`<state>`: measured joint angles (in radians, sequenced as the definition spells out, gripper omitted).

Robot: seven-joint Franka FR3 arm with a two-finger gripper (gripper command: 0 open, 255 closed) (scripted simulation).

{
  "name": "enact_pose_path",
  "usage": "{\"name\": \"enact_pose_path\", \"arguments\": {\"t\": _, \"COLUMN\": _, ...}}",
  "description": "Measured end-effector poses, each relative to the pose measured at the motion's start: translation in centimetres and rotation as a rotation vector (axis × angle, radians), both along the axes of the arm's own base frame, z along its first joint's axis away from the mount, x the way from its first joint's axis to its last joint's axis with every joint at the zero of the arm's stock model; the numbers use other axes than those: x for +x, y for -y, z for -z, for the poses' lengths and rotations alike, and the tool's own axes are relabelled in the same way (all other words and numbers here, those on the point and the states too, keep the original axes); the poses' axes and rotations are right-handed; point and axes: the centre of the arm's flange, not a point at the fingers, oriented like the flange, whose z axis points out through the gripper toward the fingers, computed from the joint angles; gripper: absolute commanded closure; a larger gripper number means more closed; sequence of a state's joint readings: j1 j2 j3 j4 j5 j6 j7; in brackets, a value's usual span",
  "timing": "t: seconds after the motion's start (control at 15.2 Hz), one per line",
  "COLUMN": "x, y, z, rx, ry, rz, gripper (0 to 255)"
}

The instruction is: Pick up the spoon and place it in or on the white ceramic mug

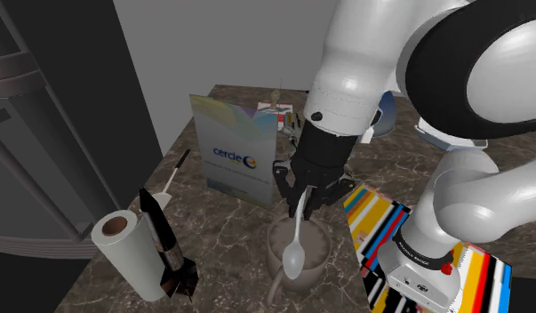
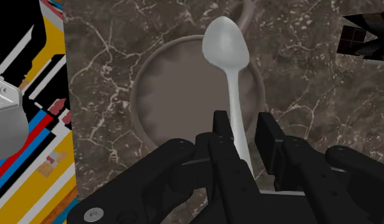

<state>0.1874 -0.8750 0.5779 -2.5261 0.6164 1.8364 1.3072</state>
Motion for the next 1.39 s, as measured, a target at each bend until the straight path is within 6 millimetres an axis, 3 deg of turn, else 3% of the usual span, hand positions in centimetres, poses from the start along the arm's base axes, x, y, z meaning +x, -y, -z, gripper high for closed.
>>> {"name": "enact_pose_path", "arguments": {"t": 0.86, "x": -0.2, "y": -0.4, "z": 6.7, "rx": 0.000, "ry": -0.001, "rz": 0.001, "gripper": 255}}
{"name": "enact_pose_path", "arguments": {"t": 1.32, "x": -0.2, "y": -0.4, "z": 7.4, "rx": 0.001, "ry": 0.000, "rz": 0.001, "gripper": 255}}
{"name": "enact_pose_path", "arguments": {"t": 1.39, "x": -0.2, "y": -0.3, "z": 7.4, "rx": 0.001, "ry": 0.000, "rz": 0.001, "gripper": 0}}
